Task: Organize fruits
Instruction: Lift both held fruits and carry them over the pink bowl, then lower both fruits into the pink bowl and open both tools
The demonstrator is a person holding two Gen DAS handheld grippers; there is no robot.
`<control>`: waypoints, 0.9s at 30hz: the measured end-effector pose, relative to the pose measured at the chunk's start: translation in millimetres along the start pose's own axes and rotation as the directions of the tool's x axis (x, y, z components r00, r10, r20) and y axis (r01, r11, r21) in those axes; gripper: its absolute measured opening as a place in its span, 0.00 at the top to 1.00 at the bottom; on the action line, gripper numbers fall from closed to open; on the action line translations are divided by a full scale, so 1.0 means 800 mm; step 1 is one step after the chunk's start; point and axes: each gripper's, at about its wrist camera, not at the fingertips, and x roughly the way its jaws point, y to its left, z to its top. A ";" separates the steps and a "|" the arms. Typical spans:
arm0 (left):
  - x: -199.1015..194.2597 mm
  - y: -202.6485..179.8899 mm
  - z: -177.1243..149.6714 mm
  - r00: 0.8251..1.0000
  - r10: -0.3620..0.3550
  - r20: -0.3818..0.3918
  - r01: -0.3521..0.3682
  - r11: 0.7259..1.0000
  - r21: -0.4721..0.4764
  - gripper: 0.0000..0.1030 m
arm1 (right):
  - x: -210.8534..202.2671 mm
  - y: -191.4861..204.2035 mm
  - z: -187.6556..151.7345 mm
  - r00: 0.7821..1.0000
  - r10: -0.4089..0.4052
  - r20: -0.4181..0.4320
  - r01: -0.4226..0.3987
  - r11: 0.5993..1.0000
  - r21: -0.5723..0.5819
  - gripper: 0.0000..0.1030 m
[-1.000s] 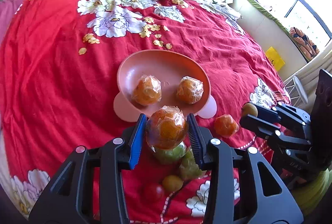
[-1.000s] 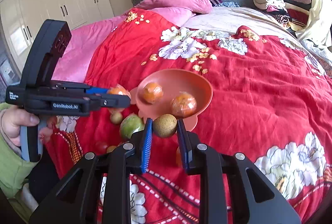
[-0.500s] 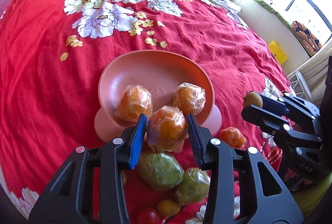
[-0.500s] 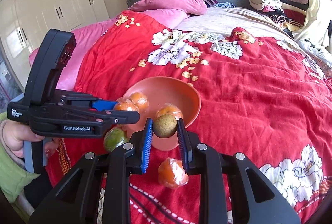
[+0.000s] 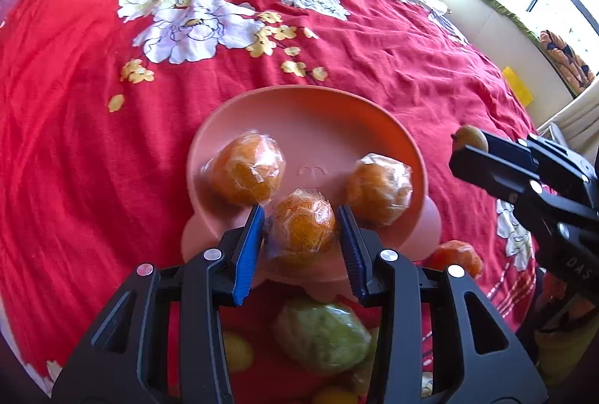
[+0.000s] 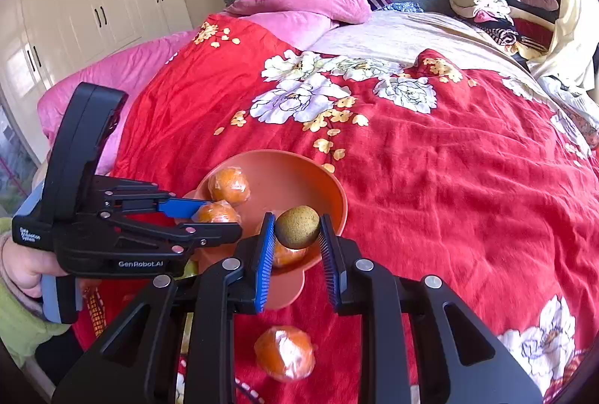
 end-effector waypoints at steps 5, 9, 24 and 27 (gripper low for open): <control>0.000 0.007 0.001 1.000 0.016 0.010 -0.016 1.000 0.001 0.69 | 0.019 0.000 0.009 1.000 0.012 -0.021 -0.012 1.000 -0.015 0.78; 0.000 0.012 0.002 1.000 0.014 0.012 -0.014 1.000 -0.004 0.69 | 0.035 0.001 0.014 0.999 0.012 -0.039 -0.013 1.000 -0.025 0.78; 0.001 0.016 0.002 1.000 0.011 0.019 -0.011 1.000 -0.004 0.69 | 0.086 0.004 0.029 0.992 0.013 -0.124 -0.020 0.998 -0.056 0.78; 0.001 0.016 0.002 1.000 0.010 0.019 -0.010 1.000 -0.003 0.69 | 0.090 0.003 0.029 0.991 0.006 -0.136 -0.014 0.998 -0.058 0.78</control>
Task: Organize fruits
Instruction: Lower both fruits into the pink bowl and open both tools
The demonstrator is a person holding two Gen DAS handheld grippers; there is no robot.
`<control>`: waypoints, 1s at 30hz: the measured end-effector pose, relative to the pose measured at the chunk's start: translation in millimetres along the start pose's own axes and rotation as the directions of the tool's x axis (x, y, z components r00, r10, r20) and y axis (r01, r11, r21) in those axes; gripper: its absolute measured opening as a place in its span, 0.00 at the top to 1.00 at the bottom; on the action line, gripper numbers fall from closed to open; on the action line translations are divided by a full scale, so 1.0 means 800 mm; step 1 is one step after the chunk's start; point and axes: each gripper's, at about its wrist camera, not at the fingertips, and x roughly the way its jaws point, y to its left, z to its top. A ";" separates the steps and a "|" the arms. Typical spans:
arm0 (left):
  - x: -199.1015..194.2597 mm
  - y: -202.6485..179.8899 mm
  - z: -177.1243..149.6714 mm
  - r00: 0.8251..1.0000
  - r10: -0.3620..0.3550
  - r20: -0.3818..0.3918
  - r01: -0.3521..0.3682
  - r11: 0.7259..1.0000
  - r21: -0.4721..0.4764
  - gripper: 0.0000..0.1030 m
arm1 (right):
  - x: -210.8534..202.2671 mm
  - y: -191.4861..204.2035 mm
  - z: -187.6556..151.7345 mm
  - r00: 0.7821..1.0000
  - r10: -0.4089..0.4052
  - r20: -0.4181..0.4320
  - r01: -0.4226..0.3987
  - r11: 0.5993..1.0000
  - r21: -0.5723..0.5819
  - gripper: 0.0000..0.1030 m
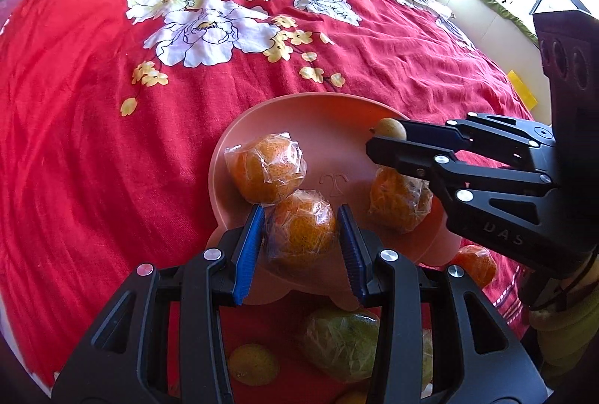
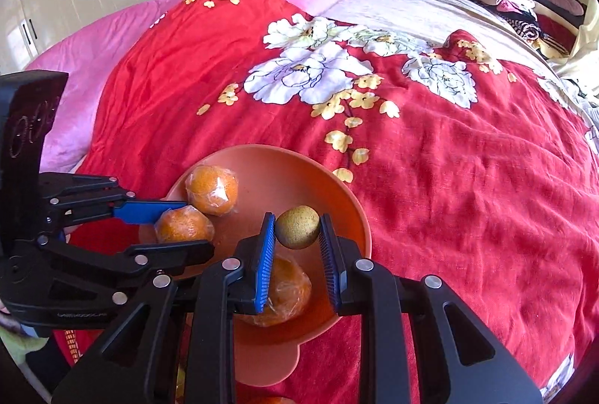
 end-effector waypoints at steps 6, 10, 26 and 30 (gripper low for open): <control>0.000 0.001 0.002 1.000 -0.007 0.000 0.007 1.000 -0.007 0.69 | 0.003 0.000 0.002 1.000 -0.003 -0.012 0.003 1.000 -0.008 0.78; -0.001 0.001 0.002 1.000 -0.007 0.000 0.007 1.000 -0.008 0.69 | 0.003 0.000 0.002 1.000 -0.007 -0.011 0.006 1.000 -0.008 0.78; -0.001 0.001 0.001 1.000 -0.008 -0.002 0.008 1.000 -0.008 0.66 | -0.016 -0.008 -0.002 1.000 0.002 0.017 -0.002 0.999 0.038 0.63; -0.004 -0.003 0.001 1.000 -0.006 0.001 0.006 1.000 -0.002 0.61 | -0.026 -0.007 -0.005 0.999 -0.005 0.035 0.004 0.999 0.045 0.52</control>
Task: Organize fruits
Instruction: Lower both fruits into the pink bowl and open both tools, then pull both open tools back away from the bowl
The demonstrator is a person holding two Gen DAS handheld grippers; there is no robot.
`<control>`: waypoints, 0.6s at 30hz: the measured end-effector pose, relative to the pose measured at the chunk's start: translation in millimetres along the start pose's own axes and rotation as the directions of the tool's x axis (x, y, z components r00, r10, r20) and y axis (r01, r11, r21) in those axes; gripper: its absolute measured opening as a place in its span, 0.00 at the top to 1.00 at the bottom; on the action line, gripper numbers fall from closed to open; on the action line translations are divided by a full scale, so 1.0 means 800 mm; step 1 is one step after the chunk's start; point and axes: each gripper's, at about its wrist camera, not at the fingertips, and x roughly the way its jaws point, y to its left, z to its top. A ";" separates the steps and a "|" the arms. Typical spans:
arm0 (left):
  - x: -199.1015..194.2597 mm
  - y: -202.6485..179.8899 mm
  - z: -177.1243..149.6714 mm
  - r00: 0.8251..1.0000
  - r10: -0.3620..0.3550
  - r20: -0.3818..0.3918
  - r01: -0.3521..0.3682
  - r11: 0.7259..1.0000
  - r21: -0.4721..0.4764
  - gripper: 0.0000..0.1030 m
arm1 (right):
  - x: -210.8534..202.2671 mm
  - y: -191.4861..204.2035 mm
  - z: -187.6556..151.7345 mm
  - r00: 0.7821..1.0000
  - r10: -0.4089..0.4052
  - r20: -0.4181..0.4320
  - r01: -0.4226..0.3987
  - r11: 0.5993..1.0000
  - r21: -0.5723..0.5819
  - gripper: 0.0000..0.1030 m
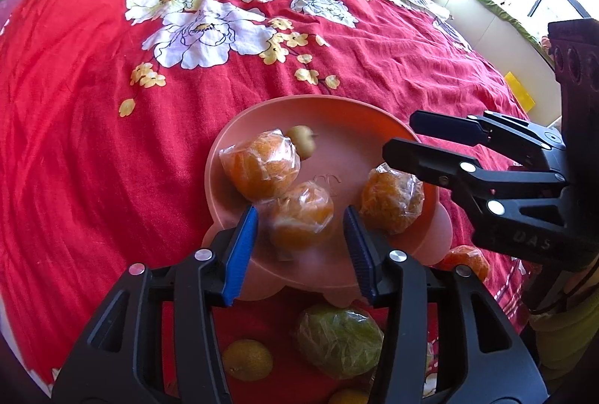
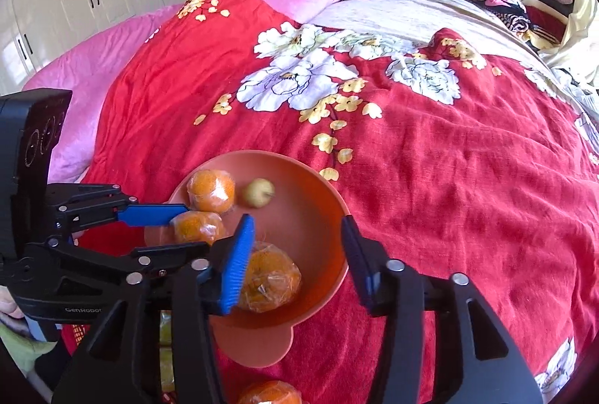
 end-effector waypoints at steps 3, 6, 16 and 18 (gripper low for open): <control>-0.001 0.000 0.000 1.000 -0.001 0.000 0.001 1.000 -0.002 0.61 | -0.009 0.002 -0.002 1.000 -0.004 0.017 0.004 1.000 -0.001 0.48; -0.004 -0.002 0.000 1.000 0.002 0.005 -0.002 1.000 -0.001 0.56 | -0.017 0.001 -0.003 1.000 -0.009 0.029 0.009 1.000 0.008 0.44; -0.015 -0.003 -0.001 1.000 0.007 0.020 -0.007 1.000 -0.008 0.43 | -0.034 0.001 -0.009 0.998 -0.027 0.056 0.026 0.999 0.024 0.32; -0.018 -0.004 -0.001 1.000 0.014 0.026 -0.014 1.000 -0.010 0.39 | -0.036 0.001 -0.011 0.998 -0.030 0.058 0.028 0.999 0.029 0.29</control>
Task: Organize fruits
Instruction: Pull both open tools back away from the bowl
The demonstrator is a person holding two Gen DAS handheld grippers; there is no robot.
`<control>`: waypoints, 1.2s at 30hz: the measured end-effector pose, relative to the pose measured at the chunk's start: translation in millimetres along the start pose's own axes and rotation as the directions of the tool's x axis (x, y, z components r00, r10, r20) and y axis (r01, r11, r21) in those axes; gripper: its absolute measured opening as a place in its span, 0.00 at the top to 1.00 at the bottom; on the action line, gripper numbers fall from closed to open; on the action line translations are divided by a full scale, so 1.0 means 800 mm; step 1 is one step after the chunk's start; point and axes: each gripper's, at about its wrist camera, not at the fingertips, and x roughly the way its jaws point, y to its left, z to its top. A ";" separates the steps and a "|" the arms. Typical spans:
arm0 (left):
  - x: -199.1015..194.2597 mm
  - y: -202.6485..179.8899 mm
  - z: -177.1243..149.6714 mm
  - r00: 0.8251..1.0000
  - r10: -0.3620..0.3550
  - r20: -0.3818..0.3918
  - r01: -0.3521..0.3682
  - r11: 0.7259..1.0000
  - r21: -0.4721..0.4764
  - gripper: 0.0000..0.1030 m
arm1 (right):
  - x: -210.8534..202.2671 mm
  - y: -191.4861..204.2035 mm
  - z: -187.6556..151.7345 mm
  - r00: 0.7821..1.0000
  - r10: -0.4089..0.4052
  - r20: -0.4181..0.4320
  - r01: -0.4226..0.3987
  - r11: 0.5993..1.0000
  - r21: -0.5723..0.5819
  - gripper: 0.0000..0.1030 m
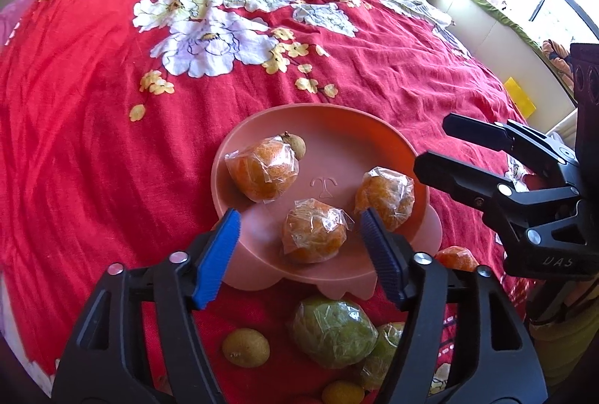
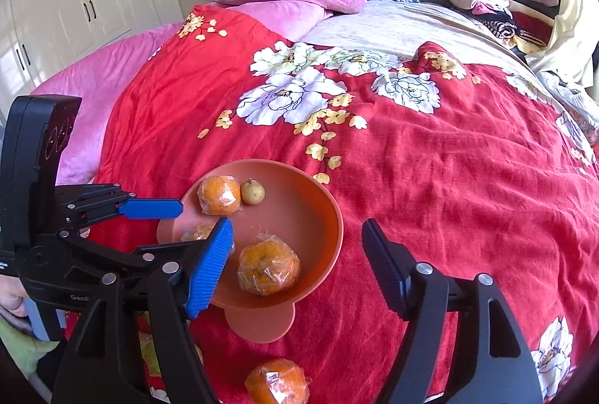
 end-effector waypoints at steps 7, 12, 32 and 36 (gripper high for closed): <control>-0.009 0.000 0.000 1.000 0.006 0.015 -0.006 1.000 -0.007 0.31 | -0.011 0.002 0.001 1.000 -0.001 0.017 0.001 1.000 0.003 0.27; -0.015 0.002 0.001 1.000 0.011 0.027 -0.010 1.000 -0.024 0.24 | -0.019 0.005 0.002 1.000 -0.006 0.030 0.006 1.000 -0.004 0.24; -0.054 0.013 -0.003 0.995 0.046 0.089 -0.041 0.997 -0.059 0.10 | -0.059 0.008 0.001 0.995 -0.022 0.096 0.022 1.000 0.003 0.10; -0.067 0.015 -0.010 0.993 0.055 0.105 -0.048 0.997 -0.066 0.10 | -0.069 0.011 -0.003 0.994 -0.022 0.107 0.022 1.000 0.001 0.09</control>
